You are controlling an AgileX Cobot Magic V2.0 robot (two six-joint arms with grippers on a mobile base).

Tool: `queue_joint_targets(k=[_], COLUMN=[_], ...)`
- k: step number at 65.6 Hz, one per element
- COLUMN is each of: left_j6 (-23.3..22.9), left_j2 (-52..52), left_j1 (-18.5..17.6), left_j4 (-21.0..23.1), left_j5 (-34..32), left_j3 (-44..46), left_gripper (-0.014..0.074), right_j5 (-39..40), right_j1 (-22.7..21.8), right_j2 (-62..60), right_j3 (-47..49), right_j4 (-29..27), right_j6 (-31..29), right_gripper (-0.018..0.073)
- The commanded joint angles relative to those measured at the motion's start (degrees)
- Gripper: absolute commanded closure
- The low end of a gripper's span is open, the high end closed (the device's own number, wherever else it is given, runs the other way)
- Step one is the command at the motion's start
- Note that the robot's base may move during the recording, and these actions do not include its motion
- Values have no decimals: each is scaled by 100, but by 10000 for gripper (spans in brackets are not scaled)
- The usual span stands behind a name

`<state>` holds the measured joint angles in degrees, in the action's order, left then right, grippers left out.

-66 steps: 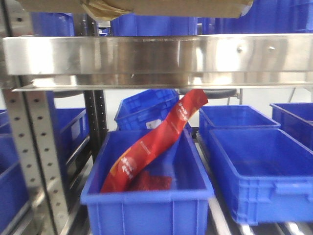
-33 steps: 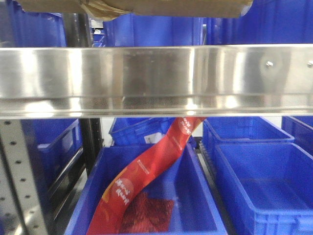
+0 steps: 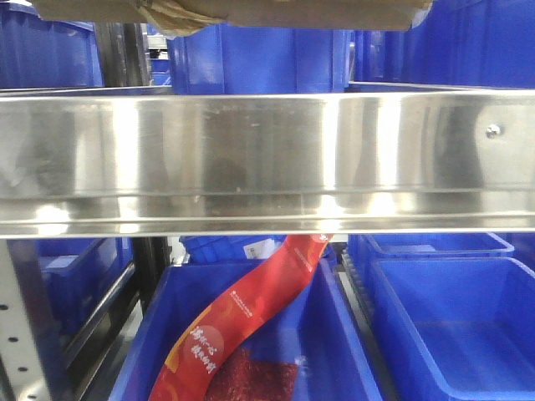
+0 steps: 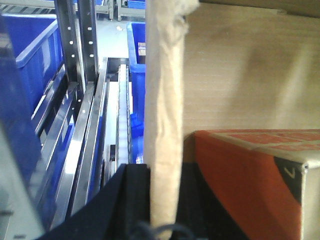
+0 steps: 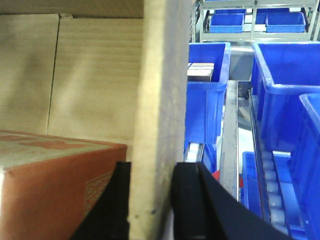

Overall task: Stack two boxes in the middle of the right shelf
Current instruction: 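Carry the box with both grippers to the steel shelf with blue bins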

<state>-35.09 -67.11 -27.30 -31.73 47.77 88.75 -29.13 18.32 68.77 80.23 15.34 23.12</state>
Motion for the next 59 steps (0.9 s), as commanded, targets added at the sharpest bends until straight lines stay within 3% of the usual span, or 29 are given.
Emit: queue_joint_targets(k=[1,59], left_j6=[4,4], left_j2=[111,111], left_j1=[31,31], left_j4=[-354,-481], left_j5=[77,-236], left_j3=[83,83], left_gripper=[708,708], right_j5=[137,117], right_j1=[-96,-96], right_j2=[-107,-107], right_j3=[36,36], right_j4=[364,364], right_j6=[40,40], right_gripper=[728,728])
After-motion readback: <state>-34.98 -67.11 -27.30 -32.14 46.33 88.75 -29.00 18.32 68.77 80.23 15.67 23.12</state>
